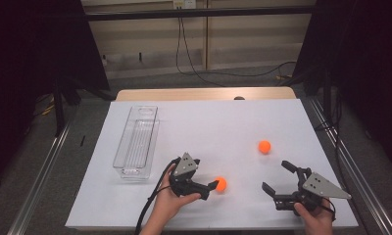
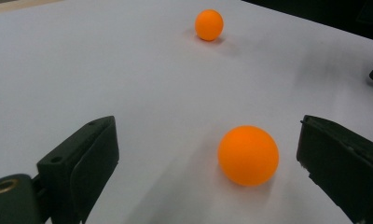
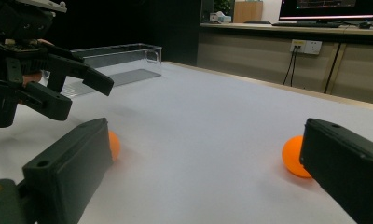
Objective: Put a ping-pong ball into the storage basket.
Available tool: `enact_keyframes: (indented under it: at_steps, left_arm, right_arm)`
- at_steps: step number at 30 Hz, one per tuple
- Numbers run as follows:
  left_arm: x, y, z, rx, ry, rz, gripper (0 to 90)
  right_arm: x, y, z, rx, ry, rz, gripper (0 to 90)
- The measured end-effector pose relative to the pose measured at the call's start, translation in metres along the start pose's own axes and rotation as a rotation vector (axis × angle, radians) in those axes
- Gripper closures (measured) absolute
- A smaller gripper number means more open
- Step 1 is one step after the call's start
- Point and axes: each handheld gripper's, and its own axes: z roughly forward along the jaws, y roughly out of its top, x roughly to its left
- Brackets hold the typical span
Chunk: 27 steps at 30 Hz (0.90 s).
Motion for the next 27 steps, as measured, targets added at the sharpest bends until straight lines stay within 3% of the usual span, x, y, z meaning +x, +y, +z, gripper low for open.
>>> enact_keyframes:
  at_steps: [27]
  left_arm:
    - [-0.006,0.001,0.011,0.063,-0.046,0.036,13.9]
  right_arm:
    - [0.000,0.000,0.000,0.001,0.004,-0.002,1.7]
